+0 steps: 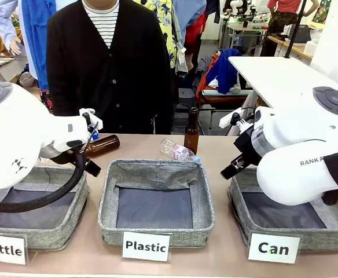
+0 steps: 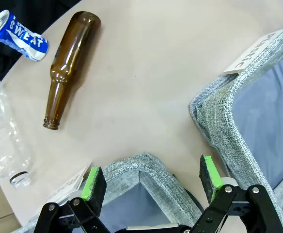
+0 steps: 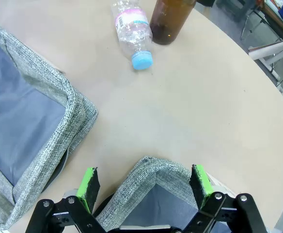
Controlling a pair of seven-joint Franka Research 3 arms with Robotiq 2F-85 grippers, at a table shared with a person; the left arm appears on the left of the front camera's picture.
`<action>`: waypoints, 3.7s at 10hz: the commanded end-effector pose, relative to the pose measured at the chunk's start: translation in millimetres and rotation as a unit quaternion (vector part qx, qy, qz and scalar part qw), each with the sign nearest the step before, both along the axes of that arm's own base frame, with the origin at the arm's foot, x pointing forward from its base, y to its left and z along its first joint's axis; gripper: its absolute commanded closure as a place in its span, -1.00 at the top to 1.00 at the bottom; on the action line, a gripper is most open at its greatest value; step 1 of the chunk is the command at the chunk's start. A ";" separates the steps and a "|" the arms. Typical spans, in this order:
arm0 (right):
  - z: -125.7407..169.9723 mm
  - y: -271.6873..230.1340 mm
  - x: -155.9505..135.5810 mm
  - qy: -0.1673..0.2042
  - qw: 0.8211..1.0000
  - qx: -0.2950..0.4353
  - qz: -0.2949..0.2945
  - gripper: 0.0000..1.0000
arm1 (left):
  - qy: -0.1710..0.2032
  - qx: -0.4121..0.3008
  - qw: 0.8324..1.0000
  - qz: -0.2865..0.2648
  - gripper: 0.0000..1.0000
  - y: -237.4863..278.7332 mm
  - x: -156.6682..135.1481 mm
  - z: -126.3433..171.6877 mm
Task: Sort the can waste into the basket.
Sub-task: Pick up the can waste from the table and place it in the right Fabric basket.
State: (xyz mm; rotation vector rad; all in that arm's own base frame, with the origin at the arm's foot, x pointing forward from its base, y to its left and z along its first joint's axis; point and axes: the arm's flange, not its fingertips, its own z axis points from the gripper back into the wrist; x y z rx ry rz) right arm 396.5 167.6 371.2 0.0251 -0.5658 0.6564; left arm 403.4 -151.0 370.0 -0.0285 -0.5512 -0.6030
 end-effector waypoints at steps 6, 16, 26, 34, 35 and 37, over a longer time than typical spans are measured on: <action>0.0 0.0 0.0 0.000 1.000 0.000 0.000 1.00 | 0.000 0.000 1.000 0.000 1.00 0.0 0.0 0.1; 169.0 -168.1 -126.7 0.090 0.909 0.407 -0.007 1.00 | 0.142 -0.349 0.922 -0.092 1.00 162.0 -123.8 168.3; 138.7 -396.0 -166.7 0.007 0.777 0.570 -0.266 1.00 | 0.036 -0.631 0.767 0.113 1.00 340.7 -139.8 139.0; 162.6 -345.8 -60.3 0.042 0.906 0.336 -0.253 1.00 | 0.036 -0.631 0.767 0.113 1.00 340.7 -139.8 139.0; 157.2 -329.7 -19.9 0.063 0.933 0.261 -0.242 1.00 | 0.036 -0.631 0.767 0.113 1.00 340.7 -139.8 139.0; 147.8 -309.9 45.4 0.071 0.962 0.099 -0.246 1.00 | 0.036 -0.631 0.767 0.113 1.00 340.7 -139.8 139.0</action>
